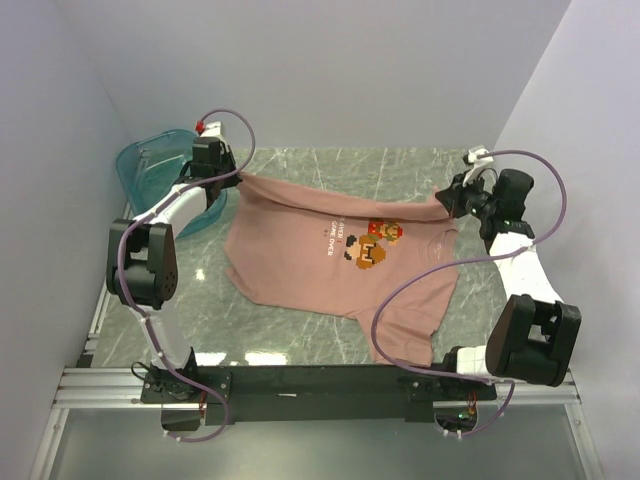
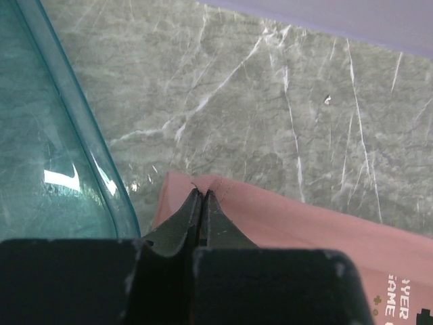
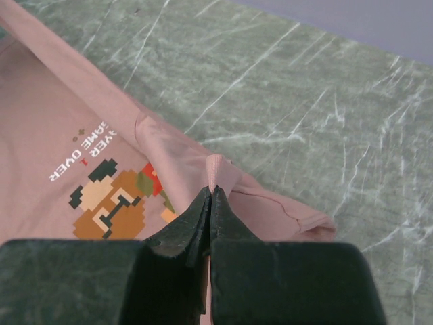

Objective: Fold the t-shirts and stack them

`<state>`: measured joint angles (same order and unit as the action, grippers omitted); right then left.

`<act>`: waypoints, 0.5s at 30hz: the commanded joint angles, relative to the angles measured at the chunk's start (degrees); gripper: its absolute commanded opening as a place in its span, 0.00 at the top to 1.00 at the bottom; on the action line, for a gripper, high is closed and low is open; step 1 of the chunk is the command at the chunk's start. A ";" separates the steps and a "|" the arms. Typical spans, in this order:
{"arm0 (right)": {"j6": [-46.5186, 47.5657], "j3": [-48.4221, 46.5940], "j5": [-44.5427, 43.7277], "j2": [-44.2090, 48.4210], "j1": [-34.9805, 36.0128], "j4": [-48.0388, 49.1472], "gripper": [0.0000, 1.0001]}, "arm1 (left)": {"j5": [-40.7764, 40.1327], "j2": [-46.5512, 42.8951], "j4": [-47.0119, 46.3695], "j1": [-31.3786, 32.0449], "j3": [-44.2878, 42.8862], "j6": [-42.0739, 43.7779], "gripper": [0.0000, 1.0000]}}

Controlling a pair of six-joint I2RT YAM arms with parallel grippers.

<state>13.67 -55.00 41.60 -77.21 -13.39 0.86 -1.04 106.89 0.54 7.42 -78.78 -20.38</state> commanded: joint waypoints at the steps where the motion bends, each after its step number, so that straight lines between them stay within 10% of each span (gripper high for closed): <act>1: 2.32 1.65 0.23 2.24 -0.41 -0.60 1.00 | 1.56 -0.02 -0.71 -0.39 -1.99 1.05 1.00; 15: 3.82 3.94 -0.74 3.21 -0.94 -1.65 1.00 | 2.79 -0.37 -0.71 -0.39 0.65 1.75 1.00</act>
<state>16.43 -51.75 41.34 -76.58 -13.56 -1.39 0.40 107.11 1.21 7.31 -78.72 -20.16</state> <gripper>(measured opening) 0.008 0.013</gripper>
